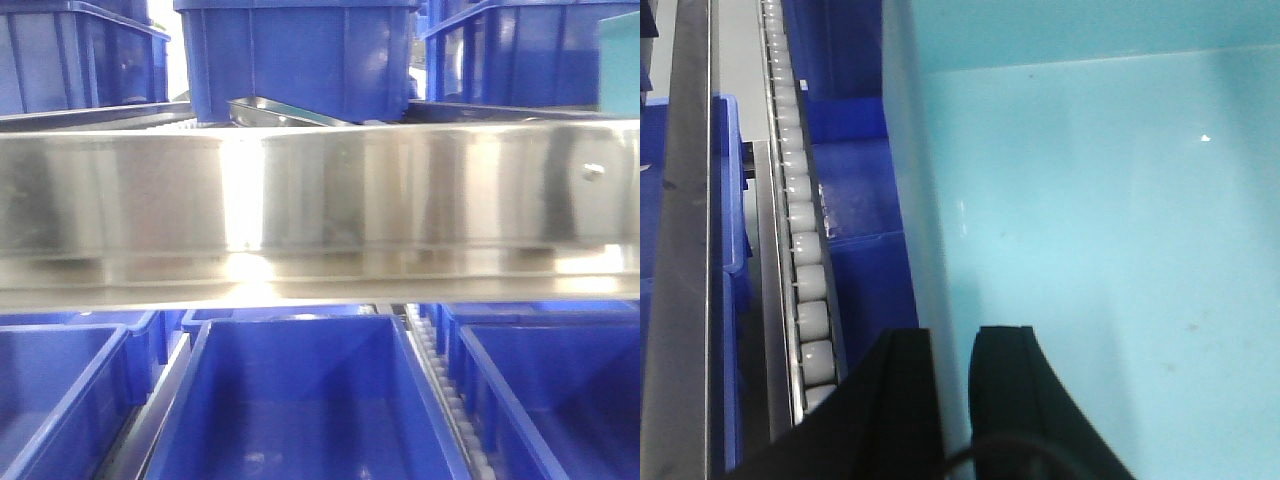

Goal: Move two blue bins to right shelf middle

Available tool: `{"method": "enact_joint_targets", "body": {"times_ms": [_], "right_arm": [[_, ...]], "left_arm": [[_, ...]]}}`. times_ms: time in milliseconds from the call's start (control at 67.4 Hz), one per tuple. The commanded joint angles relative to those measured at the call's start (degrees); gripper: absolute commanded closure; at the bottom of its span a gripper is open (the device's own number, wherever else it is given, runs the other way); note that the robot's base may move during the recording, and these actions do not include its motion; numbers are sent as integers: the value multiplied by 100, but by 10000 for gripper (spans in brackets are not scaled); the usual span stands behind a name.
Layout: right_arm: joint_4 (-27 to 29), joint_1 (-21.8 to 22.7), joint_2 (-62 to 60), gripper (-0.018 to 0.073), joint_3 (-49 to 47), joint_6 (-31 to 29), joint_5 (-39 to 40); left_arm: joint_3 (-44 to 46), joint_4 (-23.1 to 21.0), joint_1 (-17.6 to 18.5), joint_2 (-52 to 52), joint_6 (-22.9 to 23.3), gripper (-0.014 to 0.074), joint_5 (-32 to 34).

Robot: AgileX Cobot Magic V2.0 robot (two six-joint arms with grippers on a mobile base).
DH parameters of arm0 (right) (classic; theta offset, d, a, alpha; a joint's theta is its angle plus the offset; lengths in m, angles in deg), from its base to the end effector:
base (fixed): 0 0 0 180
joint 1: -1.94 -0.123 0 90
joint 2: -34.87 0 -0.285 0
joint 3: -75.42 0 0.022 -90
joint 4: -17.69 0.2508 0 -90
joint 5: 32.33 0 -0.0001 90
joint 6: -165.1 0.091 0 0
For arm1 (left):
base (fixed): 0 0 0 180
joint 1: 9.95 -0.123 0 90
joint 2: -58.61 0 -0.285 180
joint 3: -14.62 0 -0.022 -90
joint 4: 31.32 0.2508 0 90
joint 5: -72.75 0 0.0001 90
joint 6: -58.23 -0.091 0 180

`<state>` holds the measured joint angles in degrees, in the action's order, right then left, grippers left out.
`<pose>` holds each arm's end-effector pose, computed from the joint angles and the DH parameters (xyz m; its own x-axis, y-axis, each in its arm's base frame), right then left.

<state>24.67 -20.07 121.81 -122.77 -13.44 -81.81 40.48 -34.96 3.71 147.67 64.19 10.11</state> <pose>0.2662 0.1167 0.4763 -0.4801 -0.0817 -0.8734 -0.4007 0.9061 0.1356 0.2737 -0.0718 0.4875 -0.6005 0.0094 -0.7996 0.2022 0.9692 -0.1404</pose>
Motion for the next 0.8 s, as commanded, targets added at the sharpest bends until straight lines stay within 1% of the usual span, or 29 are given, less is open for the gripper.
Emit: {"method": "enact_joint_targets", "body": {"times_ms": [0, 786], "right_arm": [[-76, 19, -36, 712, -58, -92, 204], [-76, 19, -36, 712, -58, -92, 204]], "left_arm": [[57, -76, 21, -91, -86, 708, 263], [57, -58, 21, -91, -86, 708, 262]]}}
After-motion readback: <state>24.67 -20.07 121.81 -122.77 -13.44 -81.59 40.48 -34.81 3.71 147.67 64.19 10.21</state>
